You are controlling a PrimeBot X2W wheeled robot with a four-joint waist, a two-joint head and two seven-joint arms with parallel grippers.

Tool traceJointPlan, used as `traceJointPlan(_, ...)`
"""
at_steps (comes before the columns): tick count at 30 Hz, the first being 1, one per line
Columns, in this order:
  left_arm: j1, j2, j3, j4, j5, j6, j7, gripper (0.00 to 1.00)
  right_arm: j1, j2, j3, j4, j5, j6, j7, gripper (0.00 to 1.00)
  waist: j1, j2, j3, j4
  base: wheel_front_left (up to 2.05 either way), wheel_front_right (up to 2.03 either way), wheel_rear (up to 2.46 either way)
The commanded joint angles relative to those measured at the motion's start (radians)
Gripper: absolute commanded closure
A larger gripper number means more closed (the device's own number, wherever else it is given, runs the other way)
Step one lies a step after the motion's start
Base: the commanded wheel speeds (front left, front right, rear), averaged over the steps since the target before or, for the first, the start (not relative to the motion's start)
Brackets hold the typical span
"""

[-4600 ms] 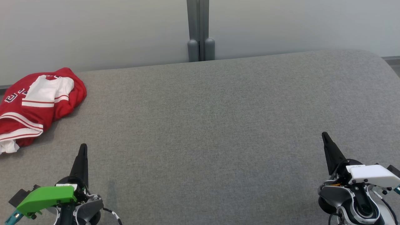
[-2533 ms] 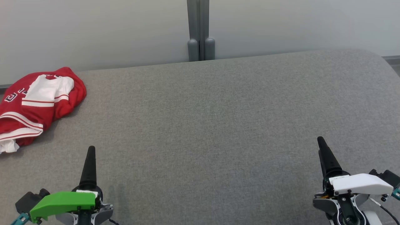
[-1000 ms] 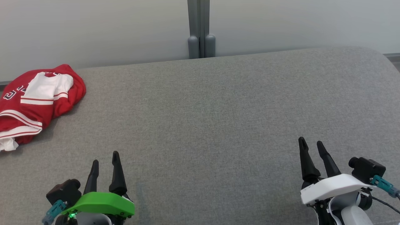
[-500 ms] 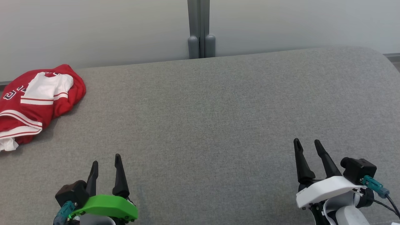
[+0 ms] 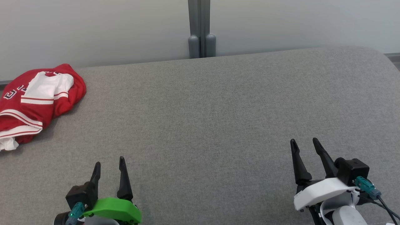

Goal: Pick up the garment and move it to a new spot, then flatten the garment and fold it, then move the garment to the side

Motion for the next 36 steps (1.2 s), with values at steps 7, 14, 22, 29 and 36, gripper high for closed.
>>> traceJointPlan(7, -0.008, 0.008, -0.004, 0.006, 0.056, 0.015, -0.022, 0.00, -0.009, -0.006, 0.003, -0.003, -0.073, 0.000, -0.023, 0.00, 0.0000, -0.0001, -0.001, 0.000, 0.00, 0.00, 0.00)
traceJointPlan(14, 0.002, 0.009, -0.010, 0.007, 0.089, 0.018, -0.035, 0.00, -0.002, -0.006, 0.005, -0.003, -0.128, 0.000, -0.036, 0.00, 0.0000, -0.0001, -0.006, 0.000, 0.00, 0.00, 0.00)
traceJointPlan(22, 0.018, 0.009, -0.019, 0.016, 0.126, 0.027, -0.048, 0.00, 0.010, -0.007, 0.010, 0.000, -0.184, 0.000, -0.049, 0.00, 0.0000, -0.0001, -0.015, 0.000, 0.00, 0.00, 0.00)
traceJointPlan(29, 0.023, 0.009, -0.018, 0.020, 0.129, 0.027, -0.051, 0.00, 0.014, -0.007, 0.011, 0.002, -0.199, 0.000, -0.053, 0.00, 0.0000, -0.0001, -0.017, 0.000, 0.00, 0.00, 0.00)
traceJointPlan(36, 0.023, 0.009, -0.017, 0.025, 0.116, 0.029, -0.051, 0.00, 0.013, -0.007, 0.011, 0.005, -0.197, 0.000, -0.053, 0.00, 0.0000, -0.0001, -0.018, 0.000, 0.00, 0.00, 0.00)
